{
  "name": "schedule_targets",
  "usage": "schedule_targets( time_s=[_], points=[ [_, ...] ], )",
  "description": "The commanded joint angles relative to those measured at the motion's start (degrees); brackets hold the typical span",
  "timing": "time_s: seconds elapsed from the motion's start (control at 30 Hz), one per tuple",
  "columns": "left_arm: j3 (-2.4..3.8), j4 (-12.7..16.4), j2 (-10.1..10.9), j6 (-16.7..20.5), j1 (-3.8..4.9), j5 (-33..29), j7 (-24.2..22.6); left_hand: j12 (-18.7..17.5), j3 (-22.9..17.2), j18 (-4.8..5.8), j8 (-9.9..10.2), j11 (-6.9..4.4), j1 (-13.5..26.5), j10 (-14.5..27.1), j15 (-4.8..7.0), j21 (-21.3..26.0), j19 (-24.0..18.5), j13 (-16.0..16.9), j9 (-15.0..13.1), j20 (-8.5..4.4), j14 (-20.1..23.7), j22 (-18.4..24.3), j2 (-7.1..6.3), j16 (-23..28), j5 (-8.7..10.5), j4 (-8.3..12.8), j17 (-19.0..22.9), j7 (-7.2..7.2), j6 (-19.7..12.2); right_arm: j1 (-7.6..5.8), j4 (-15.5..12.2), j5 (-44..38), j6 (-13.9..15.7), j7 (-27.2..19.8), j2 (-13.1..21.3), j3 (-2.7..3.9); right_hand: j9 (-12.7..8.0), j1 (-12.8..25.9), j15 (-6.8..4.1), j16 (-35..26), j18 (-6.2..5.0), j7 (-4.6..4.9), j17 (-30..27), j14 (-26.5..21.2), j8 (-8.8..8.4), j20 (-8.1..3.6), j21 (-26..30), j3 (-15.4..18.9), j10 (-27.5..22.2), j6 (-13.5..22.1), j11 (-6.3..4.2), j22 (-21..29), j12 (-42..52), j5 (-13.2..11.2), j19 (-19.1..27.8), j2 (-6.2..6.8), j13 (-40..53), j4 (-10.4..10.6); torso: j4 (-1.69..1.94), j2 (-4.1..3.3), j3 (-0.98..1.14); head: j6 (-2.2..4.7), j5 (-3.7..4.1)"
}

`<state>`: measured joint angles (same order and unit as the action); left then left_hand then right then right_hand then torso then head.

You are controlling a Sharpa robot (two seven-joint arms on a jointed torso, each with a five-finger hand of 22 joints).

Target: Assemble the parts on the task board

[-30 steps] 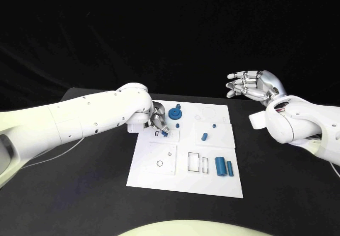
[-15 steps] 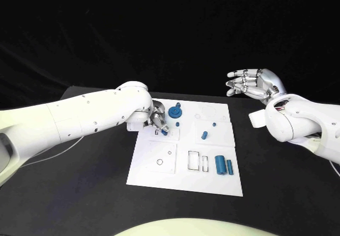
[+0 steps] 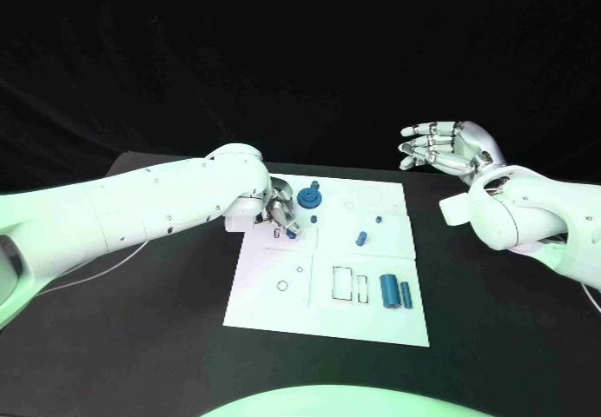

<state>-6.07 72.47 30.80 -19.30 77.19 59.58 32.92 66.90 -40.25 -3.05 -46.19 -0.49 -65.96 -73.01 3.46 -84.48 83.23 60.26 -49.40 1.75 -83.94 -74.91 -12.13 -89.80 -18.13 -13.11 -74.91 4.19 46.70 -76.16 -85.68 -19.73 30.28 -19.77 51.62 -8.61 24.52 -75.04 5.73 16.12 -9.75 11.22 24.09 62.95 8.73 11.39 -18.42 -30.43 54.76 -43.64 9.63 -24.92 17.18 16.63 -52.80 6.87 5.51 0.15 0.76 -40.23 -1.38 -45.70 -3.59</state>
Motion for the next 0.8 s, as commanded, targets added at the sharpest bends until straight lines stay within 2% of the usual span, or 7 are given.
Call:
schedule_targets(
  time_s=[0.03, 0.37, 0.8],
  points=[
    [0.0, 0.1, -0.2, -1.0, -0.09, 0.1, -0.8, 0.4, -12.1, 0.45, -0.2, -0.07, -0.1, -0.5, 0.41, -0.2, 0.5, 0.1, -0.1, 0.03, -6.1, -3.4, 0.62, -0.2, -0.2, 12.1, -15.1, -0.41, -0.1, 0.04, 0.0, -0.1, -1.0, -0.2, -0.1, 0.01, -0.1, 0.4, 0.48, -0.2, -0.45, 3.28, 0.0, -0.1, -0.26, 0.39, 0.3, 0.3, 0.0, -0.5, 0.55, 0.1, -0.1, 0.3, 0.0, -0.01, -0.1, 0.0, -0.02, 0.0, 0.02, 0.02, 0.0],
    [-0.01, -0.6, -0.6, -1.6, -0.34, 0.1, -0.3, 0.4, -12.1, 0.45, -0.2, -0.07, -0.1, -0.5, 0.41, -0.2, 0.5, 0.1, -0.1, 0.03, -6.1, -3.4, 0.62, -0.2, -0.2, 12.1, -15.1, -0.41, -0.1, 0.04, -0.1, -0.1, -1.0, -0.2, 0.0, 0.01, -0.1, 0.4, 0.48, -0.2, -0.45, 3.28, 0.0, -0.1, -0.26, 0.39, 0.3, 0.3, 0.0, -0.5, 0.55, 0.1, -0.1, 0.3, 0.0, -0.01, -0.1, 0.0, -0.09, -0.04, 0.0, -0.18, 0.09],
    [-0.02, -1.2, -0.5, -3.3, -0.45, 0.2, 0.2, 0.4, -12.1, 0.46, -0.2, -0.09, -0.1, -0.6, 0.42, -0.2, 0.5, 0.1, -0.2, 0.02, -6.1, -3.5, 0.6, -0.2, -0.24, 12.2, -15.1, -0.43, -0.1, 0.04, -0.1, -0.1, -1.0, -0.2, 0.0, 0.01, -0.1, 0.4, 0.48, -0.2, -0.45, 3.28, 0.0, -0.1, -0.26, 0.39, 0.3, 0.3, 0.0, -0.5, 0.55, 0.1, -0.1, 0.3, 0.0, -0.01, -0.1, 0.0, 0.01, 0.0, 0.01, -0.42, 0.18]
  ],
)
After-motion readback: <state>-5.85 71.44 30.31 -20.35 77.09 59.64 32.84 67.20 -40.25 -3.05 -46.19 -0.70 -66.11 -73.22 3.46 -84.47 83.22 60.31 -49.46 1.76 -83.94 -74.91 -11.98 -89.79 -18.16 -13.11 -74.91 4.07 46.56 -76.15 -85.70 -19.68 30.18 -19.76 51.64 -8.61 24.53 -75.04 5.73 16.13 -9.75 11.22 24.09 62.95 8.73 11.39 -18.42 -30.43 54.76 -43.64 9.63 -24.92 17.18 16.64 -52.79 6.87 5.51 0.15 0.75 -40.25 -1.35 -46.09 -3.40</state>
